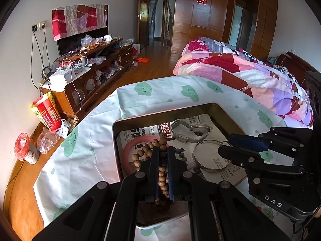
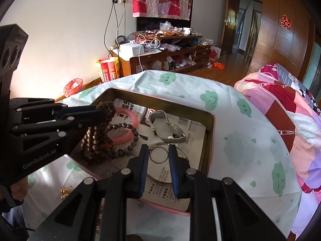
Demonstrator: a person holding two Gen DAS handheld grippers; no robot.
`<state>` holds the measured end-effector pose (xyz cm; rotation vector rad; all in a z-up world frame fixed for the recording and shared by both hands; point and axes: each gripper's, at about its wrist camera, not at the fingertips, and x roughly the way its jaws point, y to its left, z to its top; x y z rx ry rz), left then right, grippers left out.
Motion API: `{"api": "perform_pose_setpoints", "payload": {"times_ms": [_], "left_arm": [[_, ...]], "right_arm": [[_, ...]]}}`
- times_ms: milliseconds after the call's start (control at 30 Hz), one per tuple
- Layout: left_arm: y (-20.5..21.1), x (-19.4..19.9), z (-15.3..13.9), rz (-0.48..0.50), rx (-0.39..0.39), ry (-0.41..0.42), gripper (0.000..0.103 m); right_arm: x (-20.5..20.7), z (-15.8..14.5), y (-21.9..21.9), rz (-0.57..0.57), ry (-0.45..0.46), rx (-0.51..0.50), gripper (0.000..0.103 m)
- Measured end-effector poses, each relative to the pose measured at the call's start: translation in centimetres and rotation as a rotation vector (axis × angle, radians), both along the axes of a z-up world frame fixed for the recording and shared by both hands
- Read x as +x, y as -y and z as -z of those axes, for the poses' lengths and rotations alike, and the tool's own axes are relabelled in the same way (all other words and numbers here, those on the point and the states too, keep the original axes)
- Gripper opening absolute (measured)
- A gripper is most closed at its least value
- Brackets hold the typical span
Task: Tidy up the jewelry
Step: 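Lower the bead strand and silver ring into the tin and open both tools, then grasp the gold bead bracelet with the left tool while the right tool grasps the red string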
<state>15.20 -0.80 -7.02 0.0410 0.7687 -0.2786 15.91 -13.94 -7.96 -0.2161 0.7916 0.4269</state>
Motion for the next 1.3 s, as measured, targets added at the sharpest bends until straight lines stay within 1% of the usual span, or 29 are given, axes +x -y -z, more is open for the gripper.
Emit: {"api": "perform_pose_setpoints", "payload": {"times_ms": [267,333,400,433,500,533,567,600,667,700,767,800,867,1033,1133,1233,1300], "left_arm": [[-0.1,0.3,0.2,-0.016,0.005,-0.006,0.007],[0.0,0.3,0.3,-0.025,0.022,-0.012,0.007],[-0.1,0.4,0.4,-0.032,0.032,-0.022,0.012],[-0.1,0.4,0.4,-0.03,0.025,-0.024,0.017],[-0.2,0.1,0.3,-0.037,0.028,-0.017,0.032],[-0.2,0.0,0.2,-0.042,0.033,-0.011,0.048],[-0.3,-0.2,0.1,-0.047,0.034,-0.001,0.061],[-0.4,-0.4,-0.1,-0.05,0.031,0.014,0.063],[-0.6,-0.8,-0.3,-0.056,0.031,0.02,0.064],[-0.8,-0.9,-0.3,-0.058,0.03,0.019,0.064],[-1.2,-1.3,-0.2,-0.068,0.028,0.017,0.064],[-1.4,-1.5,-0.1,-0.072,0.03,0.016,0.064],[-1.5,-1.9,-0.1,-0.08,0.034,0.017,0.064],[-1.9,-3.9,0.0,-0.094,0.049,0.024,0.064],[-2.0,-5.1,0.1,-0.102,0.068,0.025,0.064],[-2.1,-6.2,0.5,-0.109,0.08,0.018,0.064],[-2.2,-7.1,0.9,-0.114,0.075,0.004,0.064]], "right_arm": [[0.2,0.2,0.1,0.01,-0.001,-0.003,0.023],[0.4,0.3,0.2,0.021,0.012,-0.005,0.024],[0.5,0.3,0.5,0.034,0.01,0.002,0.026],[0.6,0.4,0.8,0.04,0.004,0.009,0.027],[0.7,0.5,1.5,0.064,-0.001,0.018,0.027],[0.9,0.5,1.7,0.074,-0.005,0.021,0.028],[0.9,0.5,2.0,0.084,-0.01,0.028,0.028],[0.9,0.5,2.4,0.093,-0.011,0.036,0.028],[0.8,0.3,2.9,0.108,-0.01,0.043,0.029],[0.6,0.2,3.3,0.115,-0.007,0.048,0.032],[0.0,-0.1,4.0,0.124,0.002,0.067,0.045],[-0.4,-0.3,4.5,0.137,0.012,0.069,0.054],[-1.0,-0.4,5.1,0.149,0.022,0.07,0.055],[-2.7,-0.5,5.9,0.148,0.013,0.082,0.055],[-4.0,-0.2,6.3,0.148,0.008,0.083,0.061],[-5.1,0.2,6.3,0.148,0.007,0.074,0.062],[-5.9,0.6,6.5,0.154,0.002,0.073,0.062]]}}
